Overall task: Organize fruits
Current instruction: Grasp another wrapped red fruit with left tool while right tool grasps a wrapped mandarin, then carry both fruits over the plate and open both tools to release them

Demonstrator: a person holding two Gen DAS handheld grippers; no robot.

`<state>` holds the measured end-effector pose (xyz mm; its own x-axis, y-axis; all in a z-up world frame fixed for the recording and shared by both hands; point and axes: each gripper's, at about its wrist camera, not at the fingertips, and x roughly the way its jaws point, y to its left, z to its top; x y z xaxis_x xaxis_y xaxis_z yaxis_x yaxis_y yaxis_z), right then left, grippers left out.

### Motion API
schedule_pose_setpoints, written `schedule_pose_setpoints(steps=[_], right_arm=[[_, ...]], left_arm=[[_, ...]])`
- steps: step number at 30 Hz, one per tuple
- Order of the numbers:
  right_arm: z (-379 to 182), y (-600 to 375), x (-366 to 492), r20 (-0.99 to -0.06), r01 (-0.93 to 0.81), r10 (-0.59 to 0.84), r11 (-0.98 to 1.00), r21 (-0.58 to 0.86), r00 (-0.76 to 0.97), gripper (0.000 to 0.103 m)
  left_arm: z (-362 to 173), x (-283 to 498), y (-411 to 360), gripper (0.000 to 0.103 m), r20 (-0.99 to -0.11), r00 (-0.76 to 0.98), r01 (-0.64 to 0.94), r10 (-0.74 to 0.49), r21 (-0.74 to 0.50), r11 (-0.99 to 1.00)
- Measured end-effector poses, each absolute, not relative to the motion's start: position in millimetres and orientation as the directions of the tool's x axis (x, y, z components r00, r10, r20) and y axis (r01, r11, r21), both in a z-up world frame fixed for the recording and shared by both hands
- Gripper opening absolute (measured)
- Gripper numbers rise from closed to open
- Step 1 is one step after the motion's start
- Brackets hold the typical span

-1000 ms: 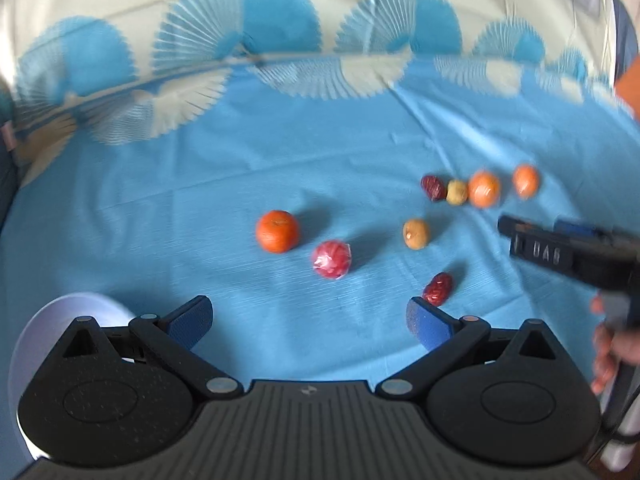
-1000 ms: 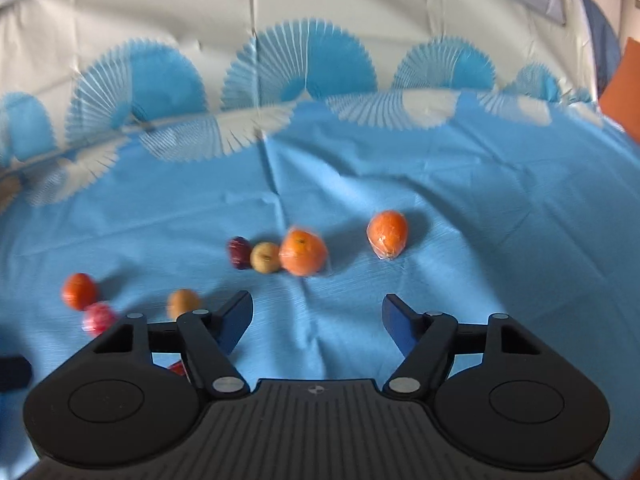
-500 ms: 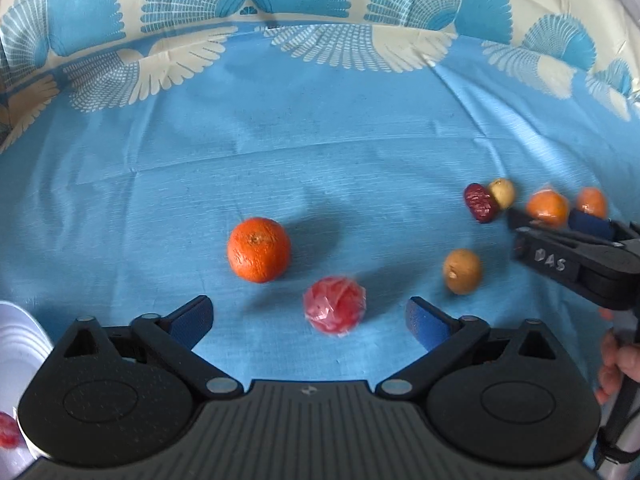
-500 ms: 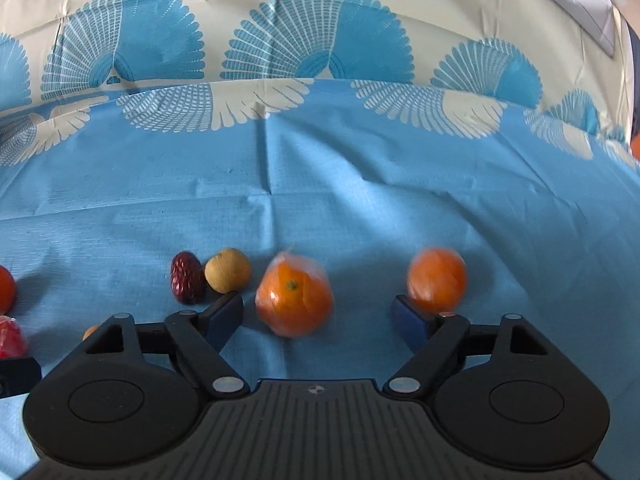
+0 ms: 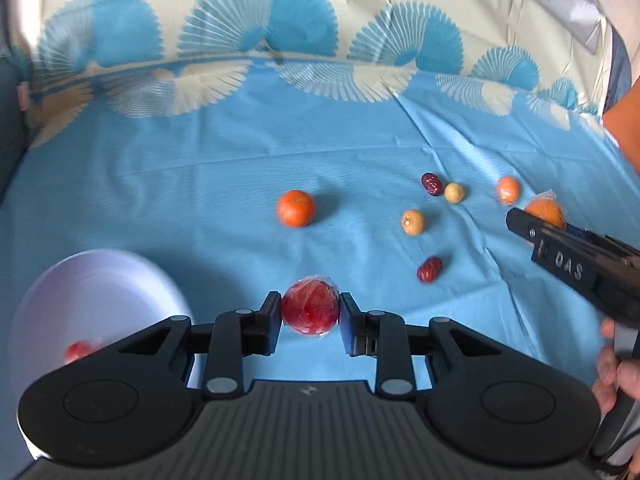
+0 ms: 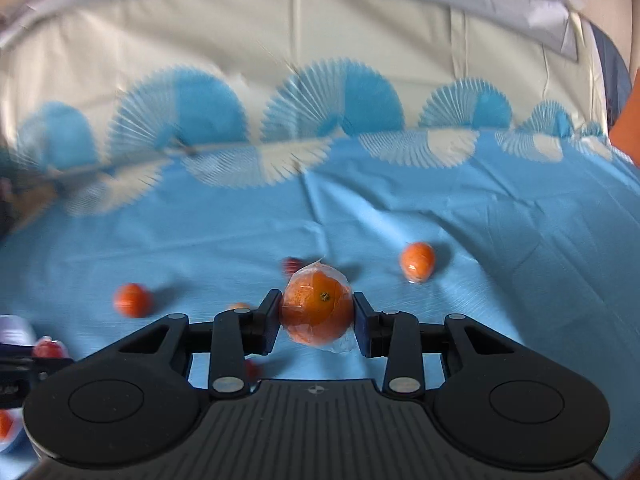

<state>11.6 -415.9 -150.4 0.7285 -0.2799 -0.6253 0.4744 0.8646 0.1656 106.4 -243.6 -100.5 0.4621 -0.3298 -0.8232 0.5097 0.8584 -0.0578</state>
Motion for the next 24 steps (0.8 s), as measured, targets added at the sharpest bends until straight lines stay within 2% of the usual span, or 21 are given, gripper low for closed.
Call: schedule_pose_setpoints(steps=[4,9,17,24], right_arm=[[-113,-358,-22,-0.583,0.396,-0.238,0.904,0.159,0.777,0.039],[-78,-292,-52,-0.582,0.260,-0.105,0.947,0.189,0.806,0.039],[-45,-204,-98,-0.605,0.095,0.084,0.962,0.258,0.791,0.039],[-21,-145,-139,-0.583,-0.020,0.132,0.981,0.195,0.801,0.039]], left_arm=[[-60,75,-187,0.033,-0.799,0.514,0.493,-0.312,-0.023,0.870],[-28,43,-117,0.033,-0.792,0.549,0.433,-0.265,-0.001,0.901],[-2,-17,-17,0.033,-0.789,0.577,0.323,-0.211,-0.017,0.946],[16,-57,27,0.033,-0.743,0.630,0.305,-0.227,-0.031,0.952]])
